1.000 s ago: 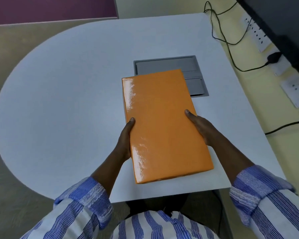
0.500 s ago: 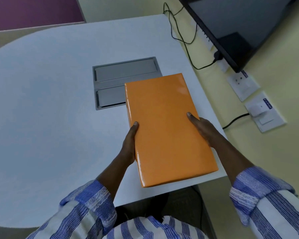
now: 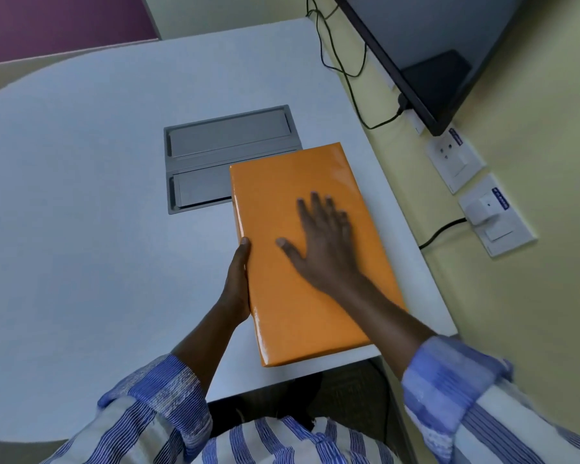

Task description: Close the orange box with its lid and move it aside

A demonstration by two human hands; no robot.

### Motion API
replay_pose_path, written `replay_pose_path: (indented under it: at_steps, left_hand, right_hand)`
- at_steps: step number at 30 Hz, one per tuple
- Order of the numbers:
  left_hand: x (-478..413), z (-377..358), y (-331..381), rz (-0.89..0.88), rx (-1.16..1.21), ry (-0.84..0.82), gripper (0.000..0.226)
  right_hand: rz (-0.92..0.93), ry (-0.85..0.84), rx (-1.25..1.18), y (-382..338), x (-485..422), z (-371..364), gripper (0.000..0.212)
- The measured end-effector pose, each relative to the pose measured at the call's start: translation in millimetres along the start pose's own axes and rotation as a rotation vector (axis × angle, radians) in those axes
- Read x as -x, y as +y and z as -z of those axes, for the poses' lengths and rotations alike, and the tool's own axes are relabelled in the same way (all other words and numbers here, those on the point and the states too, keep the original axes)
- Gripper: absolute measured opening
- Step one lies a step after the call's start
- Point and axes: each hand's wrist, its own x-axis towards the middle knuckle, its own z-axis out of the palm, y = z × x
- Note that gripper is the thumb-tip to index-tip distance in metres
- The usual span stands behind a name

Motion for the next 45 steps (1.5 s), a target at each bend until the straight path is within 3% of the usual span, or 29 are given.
replay_pose_path:
  at_steps: [4,17,23,36,45]
  left_hand:
    - [0,-5,-2,-0.051,-0.008,0.014,0.061]
    - [-15,-37,-15,-0.032,-0.228,0.111,0.056]
    - [-22,-54,-18,0.029,-0.368,0.104,0.044]
    - [-41,-96,-15,0.036,-0.518,-0.018,0.047]
    - [-42,-92,-12,0.043,-0.656,-0.022,0.063]
  right_hand:
    - [0.062,-0.154,0.141,-17,5,-25,0.088]
    - [0.113,-0.142,0.173,28,-2,-13,0.086]
    - [0.078,-0.112,0.176,54,2,-5,0.086]
    - [0.027,-0.083,0.169,106,7,21,0.084]
    - [-0.008,-0.095,0.146,104,7,30,0.084]
